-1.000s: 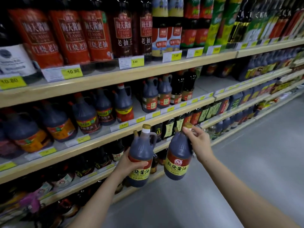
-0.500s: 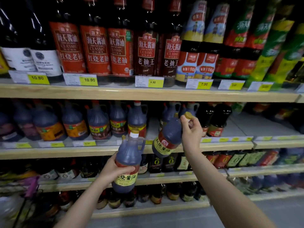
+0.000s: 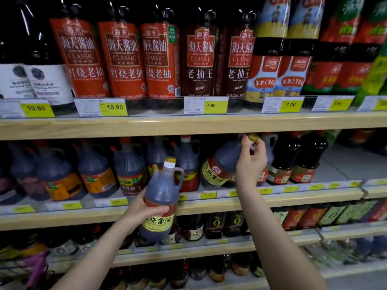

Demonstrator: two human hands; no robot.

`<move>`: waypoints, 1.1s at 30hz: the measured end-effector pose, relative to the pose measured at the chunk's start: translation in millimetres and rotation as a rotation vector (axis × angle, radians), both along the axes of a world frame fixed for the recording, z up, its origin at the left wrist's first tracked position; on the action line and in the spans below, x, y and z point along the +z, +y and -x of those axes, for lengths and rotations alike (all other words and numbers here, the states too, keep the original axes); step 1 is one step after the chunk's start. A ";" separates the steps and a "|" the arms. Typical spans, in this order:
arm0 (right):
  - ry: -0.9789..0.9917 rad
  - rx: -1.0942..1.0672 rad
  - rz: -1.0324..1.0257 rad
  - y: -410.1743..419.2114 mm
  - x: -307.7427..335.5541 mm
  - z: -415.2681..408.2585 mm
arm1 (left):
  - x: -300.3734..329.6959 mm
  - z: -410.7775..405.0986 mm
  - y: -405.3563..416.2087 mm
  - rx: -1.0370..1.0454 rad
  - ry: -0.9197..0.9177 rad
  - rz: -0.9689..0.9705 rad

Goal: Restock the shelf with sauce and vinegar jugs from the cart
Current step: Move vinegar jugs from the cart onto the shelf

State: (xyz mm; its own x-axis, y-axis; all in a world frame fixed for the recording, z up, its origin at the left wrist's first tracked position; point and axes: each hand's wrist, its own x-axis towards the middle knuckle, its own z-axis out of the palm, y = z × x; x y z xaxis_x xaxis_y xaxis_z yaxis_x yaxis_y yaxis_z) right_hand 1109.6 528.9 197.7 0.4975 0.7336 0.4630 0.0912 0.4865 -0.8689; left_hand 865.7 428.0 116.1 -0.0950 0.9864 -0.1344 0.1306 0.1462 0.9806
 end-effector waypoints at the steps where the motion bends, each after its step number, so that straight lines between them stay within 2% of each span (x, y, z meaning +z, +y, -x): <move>1: -0.034 0.007 -0.007 0.4 -3.8 3.6 | -1.0 1.9 1.6 -0.014 0.003 -0.001; 6: -0.143 0.117 0.048 1.3 -26.1 15.0 | -3.7 0.2 2.7 -0.049 0.000 -0.019; 16: -0.484 0.247 0.152 37.8 -6.4 24.9 | -1.9 -6.0 -5.9 0.001 -0.024 -0.054; 19: -0.666 0.215 0.100 42.1 -3.8 20.9 | -1.5 -12.0 -9.3 0.014 -0.033 -0.056; 24: -0.868 -0.025 0.080 -3.7 -34.7 2.5 | -4.3 -23.1 -14.8 0.039 -0.051 -0.047; 27: -1.110 0.087 0.097 -26.6 -73.8 2.0 | -6.1 -29.6 -16.1 0.040 -0.045 -0.062; 29: -1.103 0.202 0.200 -26.2 -84.7 4.0 | -8.4 -32.2 -15.4 0.046 -0.040 -0.068; 33: -1.033 0.302 0.228 -9.3 -83.6 -0.7 | -12.5 -34.0 -14.3 0.059 -0.040 -0.059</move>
State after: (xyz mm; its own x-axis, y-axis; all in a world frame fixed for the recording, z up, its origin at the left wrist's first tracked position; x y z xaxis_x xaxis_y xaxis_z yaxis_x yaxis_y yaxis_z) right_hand 1110.3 519.6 114.1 -0.2658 0.8811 0.3911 0.7302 0.4489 -0.5151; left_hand 899.7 413.6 103.6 -0.1485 0.9856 -0.0811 0.0840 0.0942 0.9920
